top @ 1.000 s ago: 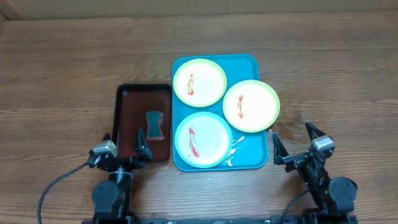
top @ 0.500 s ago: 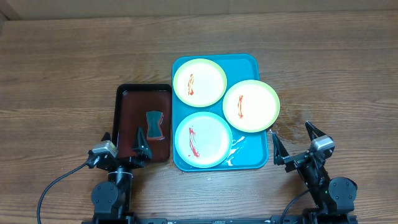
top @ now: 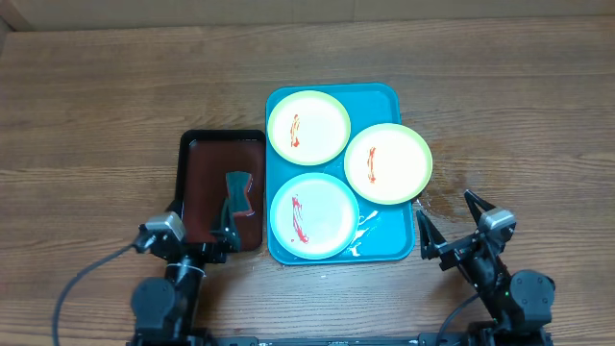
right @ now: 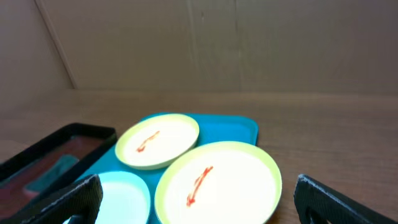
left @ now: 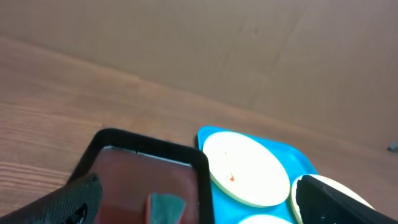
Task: Clean dirty plates on tray and stack at the side
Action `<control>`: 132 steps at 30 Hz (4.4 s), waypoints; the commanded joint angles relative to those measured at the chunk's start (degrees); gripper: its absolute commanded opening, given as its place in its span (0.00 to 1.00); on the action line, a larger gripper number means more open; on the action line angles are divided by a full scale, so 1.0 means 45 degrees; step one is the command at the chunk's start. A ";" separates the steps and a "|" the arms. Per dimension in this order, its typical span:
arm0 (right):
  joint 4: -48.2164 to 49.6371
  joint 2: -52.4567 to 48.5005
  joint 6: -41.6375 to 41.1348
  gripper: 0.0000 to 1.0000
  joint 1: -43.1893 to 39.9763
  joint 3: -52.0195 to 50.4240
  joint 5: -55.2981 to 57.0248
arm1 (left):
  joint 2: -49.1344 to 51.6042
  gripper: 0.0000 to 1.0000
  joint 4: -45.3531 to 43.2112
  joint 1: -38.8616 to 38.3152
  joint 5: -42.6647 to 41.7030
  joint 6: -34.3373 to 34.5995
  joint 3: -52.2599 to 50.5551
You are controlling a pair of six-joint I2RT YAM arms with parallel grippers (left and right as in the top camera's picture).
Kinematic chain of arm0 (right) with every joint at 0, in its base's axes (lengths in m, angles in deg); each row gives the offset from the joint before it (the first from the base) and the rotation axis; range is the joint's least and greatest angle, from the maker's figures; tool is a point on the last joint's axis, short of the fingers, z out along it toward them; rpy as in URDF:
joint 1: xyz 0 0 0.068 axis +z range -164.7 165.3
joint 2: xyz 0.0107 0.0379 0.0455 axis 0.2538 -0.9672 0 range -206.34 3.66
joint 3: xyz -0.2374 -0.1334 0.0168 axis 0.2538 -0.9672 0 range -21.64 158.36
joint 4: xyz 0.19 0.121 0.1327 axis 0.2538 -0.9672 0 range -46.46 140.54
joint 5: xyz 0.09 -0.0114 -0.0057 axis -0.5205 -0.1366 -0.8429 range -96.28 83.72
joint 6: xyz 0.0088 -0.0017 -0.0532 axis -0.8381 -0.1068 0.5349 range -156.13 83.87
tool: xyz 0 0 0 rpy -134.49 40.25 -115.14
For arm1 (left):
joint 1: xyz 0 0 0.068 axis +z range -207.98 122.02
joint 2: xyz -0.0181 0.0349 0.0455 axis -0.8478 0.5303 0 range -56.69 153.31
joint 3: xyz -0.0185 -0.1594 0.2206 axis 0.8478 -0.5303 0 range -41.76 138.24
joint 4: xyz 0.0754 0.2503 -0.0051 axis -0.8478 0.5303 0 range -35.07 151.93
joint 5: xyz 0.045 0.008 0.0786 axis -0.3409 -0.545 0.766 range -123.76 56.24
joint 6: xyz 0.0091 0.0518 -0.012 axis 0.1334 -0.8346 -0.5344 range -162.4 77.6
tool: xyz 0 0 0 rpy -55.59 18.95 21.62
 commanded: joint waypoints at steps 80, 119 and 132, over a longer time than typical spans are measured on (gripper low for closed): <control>-0.5144 -2.1201 -0.4784 0.04 0.6557 1.0127 0.4187 | 2.1415 0.35 0.7922 -0.1214 0.0044 -0.0282 1.0967; -0.5362 -2.1201 -0.4886 0.04 0.6557 1.0127 0.4279 | 2.2668 0.04 0.8932 -0.1243 0.0427 -0.0379 1.1827; -0.5654 -2.1201 -0.7028 0.04 0.6552 1.0176 0.4969 | 2.1566 0.04 1.2614 -0.1350 0.0325 -0.0189 1.5752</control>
